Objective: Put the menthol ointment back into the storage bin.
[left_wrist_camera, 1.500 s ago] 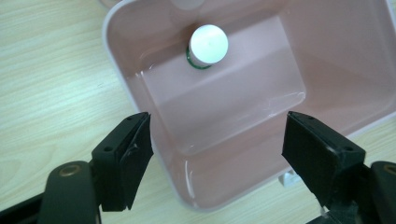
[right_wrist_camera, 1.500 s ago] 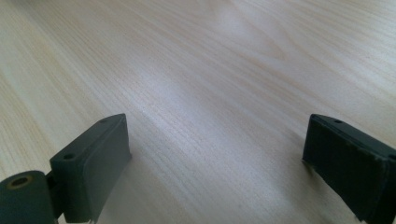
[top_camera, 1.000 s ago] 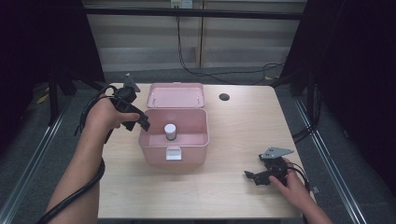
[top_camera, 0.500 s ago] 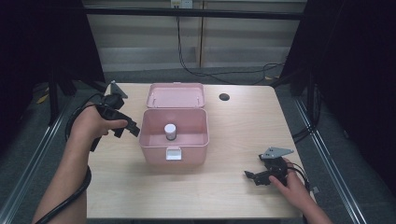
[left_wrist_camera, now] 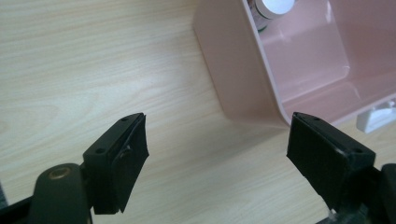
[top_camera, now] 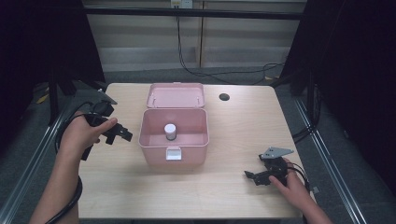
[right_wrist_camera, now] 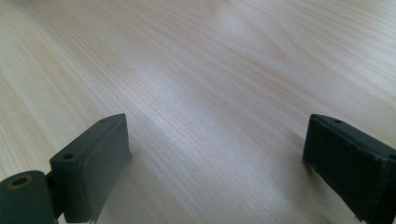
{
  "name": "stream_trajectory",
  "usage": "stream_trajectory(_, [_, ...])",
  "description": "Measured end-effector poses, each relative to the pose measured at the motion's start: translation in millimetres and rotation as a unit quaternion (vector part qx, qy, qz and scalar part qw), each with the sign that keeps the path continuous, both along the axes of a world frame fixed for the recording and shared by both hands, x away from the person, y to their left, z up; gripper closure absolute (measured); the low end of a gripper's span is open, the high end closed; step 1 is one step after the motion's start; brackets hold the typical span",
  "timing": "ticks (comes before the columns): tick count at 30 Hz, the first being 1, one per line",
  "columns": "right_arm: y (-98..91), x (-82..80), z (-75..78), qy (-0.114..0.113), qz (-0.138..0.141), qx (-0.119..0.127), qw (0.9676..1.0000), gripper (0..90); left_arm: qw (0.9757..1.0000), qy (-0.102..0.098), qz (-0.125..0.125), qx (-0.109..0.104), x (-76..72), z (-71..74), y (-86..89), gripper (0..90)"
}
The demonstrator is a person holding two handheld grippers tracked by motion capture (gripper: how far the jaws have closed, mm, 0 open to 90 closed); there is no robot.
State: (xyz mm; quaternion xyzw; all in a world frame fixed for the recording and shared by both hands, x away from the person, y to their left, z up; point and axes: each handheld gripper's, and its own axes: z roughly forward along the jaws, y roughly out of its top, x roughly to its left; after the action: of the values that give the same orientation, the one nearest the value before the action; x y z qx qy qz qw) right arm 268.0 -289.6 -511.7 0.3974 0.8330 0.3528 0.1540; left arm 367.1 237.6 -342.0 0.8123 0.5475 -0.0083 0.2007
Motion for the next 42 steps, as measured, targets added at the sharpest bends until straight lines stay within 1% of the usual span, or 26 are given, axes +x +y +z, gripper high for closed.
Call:
stream_trajectory(2, [0.0,0.0,0.0,0.0,0.0,0.0,1.0,6.8,1.0,-0.002,-0.001,-0.002,-5.4,-5.5,3.1,19.7])
stream_trajectory(3, [0.0,0.0,0.0,0.0,0.0,0.0,1.0,6.8,1.0,-0.002,-0.001,-0.002,-5.4,-5.5,3.1,19.8])
stream_trajectory(4, [0.0,0.0,0.0,0.0,0.0,0.0,1.0,6.8,1.0,-0.004,-0.004,0.003,-8.9,-9.4,5.0,19.8])
stream_trajectory(5, [0.0,0.0,0.0,0.0,0.0,0.0,1.0,6.8,1.0,-0.004,-0.004,0.003,-8.9,-9.4,5.0,19.8])
stream_trajectory(6, [0.0,0.0,0.0,0.0,0.0,0.0,1.0,6.8,1.0,-0.002,-0.006,0.007,-12.8,-12.9,6.2,19.8])
stream_trajectory(8, [0.0,0.0,0.0,0.0,0.0,0.0,1.0,6.8,0.9999,-0.005,-0.006,0.007,-14.7,-14.8,6.1,19.8])
stream_trajectory(9, [0.0,0.0,0.0,0.0,0.0,0.0,1.0,6.8,0.9999,-0.003,-0.008,0.005,-16.4,-16.2,7.2,19.8])
stream_trajectory(11, [0.0,0.1,0.0,0.0,0.0,0.0,1.0,6.8,0.9999,-0.011,-0.005,0.007,-20.0,-19.3,7.9,19.8])
stream_trajectory(13, [0.0,0.0,0.0,0.0,0.0,0.0,1.0,6.8,0.9999,-0.012,-0.004,0.01,-23.8,-22.6,8.3,19.8])
stream_trajectory(14, [0.0,0.0,0.0,0.0,0.0,0.0,1.0,6.8,0.9999,-0.012,-0.006,0.008,-26.7,-26.6,8.4,19.9])
stream_trajectory(15, [0.0,0.0,0.0,0.0,0.0,0.0,1.0,6.8,0.9998,-0.011,-0.006,0.014,-28.4,-28.9,7.6,19.9])
stream_trajectory(17, [0.0,0.0,0.0,0.0,0.0,0.0,1.0,6.8,0.9998,-0.008,-0.008,0.016,-31.2,-33.4,6.5,20.1])
stream_trajectory(18, [0.0,0.0,0.0,0.0,0.0,0.0,1.0,6.8,0.9998,-0.008,-0.008,0.016,-31.2,-33.4,6.5,20.2])
stream_trajectory(20, [0.0,0.0,0.0,0.0,0.0,0.0,1.0,6.7,0.9998,-0.012,-0.01,0.012,-34.4,-37.6,5.0,20.2])
stream_trajectory(23, [0.0,0.1,0.0,-0.001,0.0,0.0,1.0,6.7,0.9997,-0.015,-0.015,0.013,-38.1,-43.3,3.1,20.1])
stream_trajectory(24, [0.0,0.0,0.0,0.0,0.0,0.0,1.0,6.8,0.9998,-0.012,-0.016,0.008,-40.6,-47.1,1.8,20.1])
stream_trajectory(26, [0.0,0.1,-0.1,-0.001,0.0,0.0,1.0,6.8,0.9998,-0.013,-0.013,0.006,-41.6,-49.2,1.1,20.1])
stream_trajectory(28, [0.0,0.0,0.0,0.0,0.0,0.0,1.0,6.8,0.9998,-0.013,-0.017,0.003,-43.1,-52.5,1.2,20.1])
stream_trajectory(30, [0.0,0.0,0.0,0.0,0.0,0.0,1.0,6.8,0.9997,-0.019,-0.018,0.001,-44.4,-54.8,1.1,20.1])
stream_trajectory(31, [0.0,0.0,0.0,0.0,0.0,0.0,1.0,6.8,0.9996,-0.017,-0.021,0.002,-44.9,-55.4,1.8,20.1])
stream_trajectory(32, [0.0,0.0,0.0,0.0,0.0,0.0,1.0,6.8,0.9996,-0.021,-0.017,-0.001,-46.2,-57.0,1.8,20.1])
stream_trajectory(35, [0.0,0.1,-0.1,-0.001,0.0,0.0,1.0,6.8,0.9996,-0.018,-0.019,0.005,-46.9,-61.2,4.8,20.0])
stream_trajectory(38, [0.0,0.0,0.0,0.0,0.0,0.0,1.0,6.7,0.9995,-0.026,-0.018,0.006,-47.6,-67.4,7.8,20.0])
stream_trajectory(39, [0.0,0.1,-0.1,-0.001,0.0,0.0,1.0,6.8,0.9996,-0.019,-0.019,0.001,-48.6,-73.2,9.0,20.1])
stream_trajectory(40, [0.0,0.1,-0.1,-0.001,0.0,0.0,1.0,6.8,0.9996,-0.019,-0.019,0.001,-48.6,-73.2,9.0,20.1])
stream_trajectory(42, [0.0,0.0,0.0,0.0,0.0,0.0,1.0,6.8,0.9996,-0.016,-0.024,0.0,-49.7,-77.7,9.7,20.0])
